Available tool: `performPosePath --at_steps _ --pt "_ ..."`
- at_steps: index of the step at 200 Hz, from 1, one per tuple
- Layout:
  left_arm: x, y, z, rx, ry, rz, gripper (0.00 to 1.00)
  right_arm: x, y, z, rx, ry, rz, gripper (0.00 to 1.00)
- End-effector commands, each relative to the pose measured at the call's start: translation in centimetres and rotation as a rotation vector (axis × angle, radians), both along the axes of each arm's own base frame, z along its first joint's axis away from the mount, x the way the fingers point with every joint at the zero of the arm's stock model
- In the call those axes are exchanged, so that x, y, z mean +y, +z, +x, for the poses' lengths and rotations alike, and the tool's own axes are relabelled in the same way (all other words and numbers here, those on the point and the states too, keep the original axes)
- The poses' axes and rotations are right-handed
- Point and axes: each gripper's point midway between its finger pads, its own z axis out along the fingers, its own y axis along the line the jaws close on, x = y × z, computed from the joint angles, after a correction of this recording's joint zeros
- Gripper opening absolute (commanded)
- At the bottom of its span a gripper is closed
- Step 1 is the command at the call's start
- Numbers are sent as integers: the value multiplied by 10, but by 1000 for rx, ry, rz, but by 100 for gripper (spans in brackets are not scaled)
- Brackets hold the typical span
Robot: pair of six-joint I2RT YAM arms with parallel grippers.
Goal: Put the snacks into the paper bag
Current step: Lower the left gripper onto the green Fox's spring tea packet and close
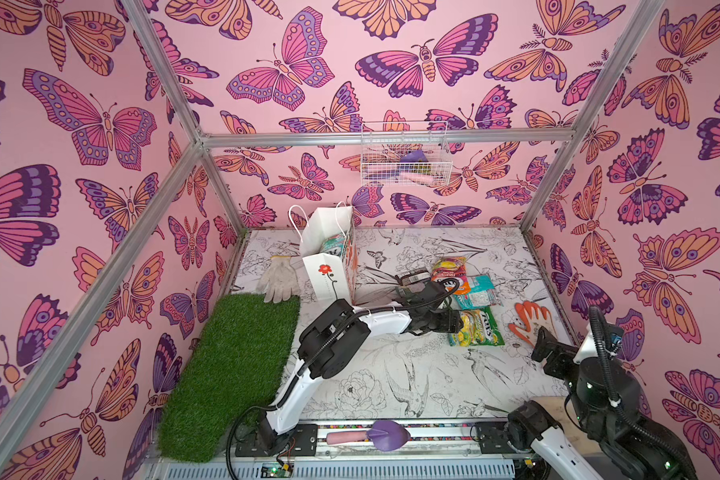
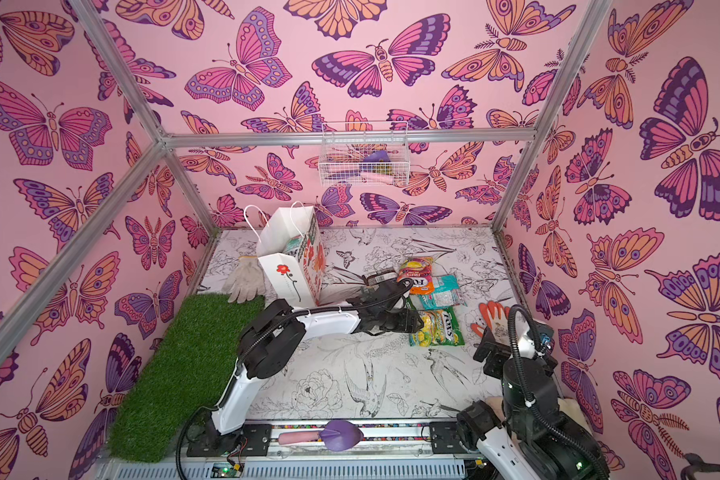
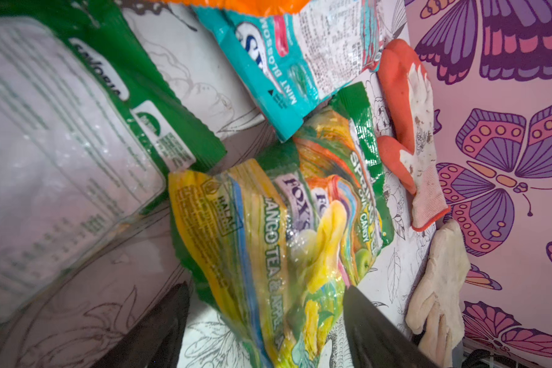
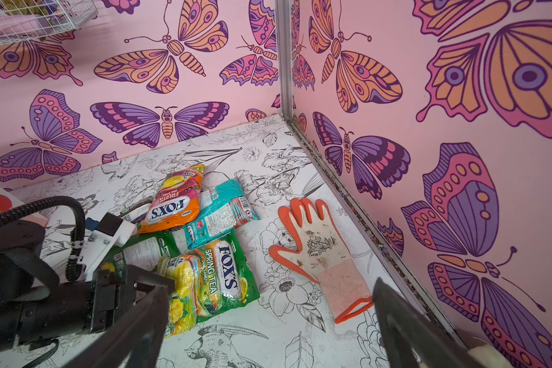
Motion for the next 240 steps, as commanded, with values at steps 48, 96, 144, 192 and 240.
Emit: performPosePath --at_steps 48,96,144,192,240 --pt "-4 -26 -13 60 -11 11 72 -1 -1 2 7 -6 -16 100" --pt "-1 -27 -14 30 -16 25 40 0 -1 2 8 -5 -17 99" --pt "7 -16 -9 -29 1 42 8 -1 -1 1 2 -6 -14 99" --pt "8 2 -8 -68 -14 25 0 -2 0 0 -3 -9 -12 98" --pt "20 36 -4 -159 -6 35 0 -2 -1 0 -5 -9 -11 98"
